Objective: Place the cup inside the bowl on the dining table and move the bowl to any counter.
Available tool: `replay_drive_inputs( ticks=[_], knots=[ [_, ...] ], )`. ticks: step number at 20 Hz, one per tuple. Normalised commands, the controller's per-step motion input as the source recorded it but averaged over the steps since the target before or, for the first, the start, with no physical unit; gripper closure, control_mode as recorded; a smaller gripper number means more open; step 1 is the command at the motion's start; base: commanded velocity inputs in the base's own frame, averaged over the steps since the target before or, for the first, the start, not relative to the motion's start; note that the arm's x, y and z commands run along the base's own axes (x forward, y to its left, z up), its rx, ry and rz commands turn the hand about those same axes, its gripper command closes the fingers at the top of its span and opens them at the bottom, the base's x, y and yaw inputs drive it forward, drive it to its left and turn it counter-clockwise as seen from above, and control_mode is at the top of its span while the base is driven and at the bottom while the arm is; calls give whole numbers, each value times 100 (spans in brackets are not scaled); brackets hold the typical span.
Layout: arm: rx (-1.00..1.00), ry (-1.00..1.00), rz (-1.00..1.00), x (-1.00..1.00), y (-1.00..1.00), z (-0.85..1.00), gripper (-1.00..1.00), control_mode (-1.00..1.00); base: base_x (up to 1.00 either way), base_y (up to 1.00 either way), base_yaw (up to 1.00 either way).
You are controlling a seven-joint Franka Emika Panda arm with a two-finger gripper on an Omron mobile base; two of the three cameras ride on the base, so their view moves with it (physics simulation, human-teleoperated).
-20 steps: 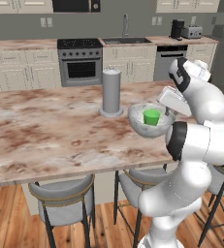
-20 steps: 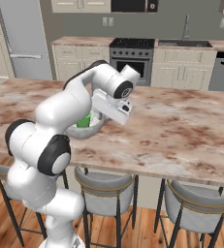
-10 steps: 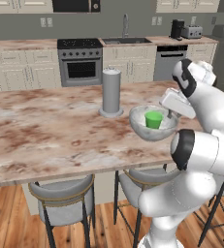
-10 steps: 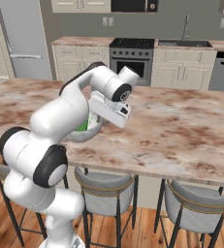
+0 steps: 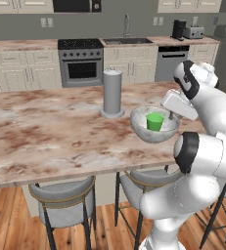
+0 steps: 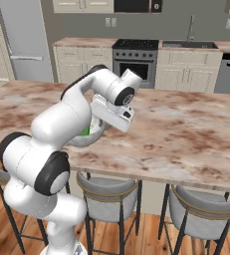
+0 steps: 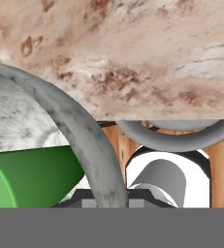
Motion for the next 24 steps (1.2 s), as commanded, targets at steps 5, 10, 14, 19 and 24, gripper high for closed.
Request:
replay_drive_inputs(
  ticks=[5, 10, 14, 19, 24],
  knots=[
    [0, 0, 0, 0, 0, 0, 100, -100, 0, 0, 0],
    [0, 0, 0, 0, 0, 0, 100, 100, -1, 0, 0],
    [0, 0, 0, 0, 0, 0, 100, 100, -6, 3, 0],
    [0, 0, 0, 0, 0, 0, 100, 100, -6, 32, -1],
    [0, 0, 0, 0, 0, 0, 100, 100, -1, 39, -2]
  ],
)
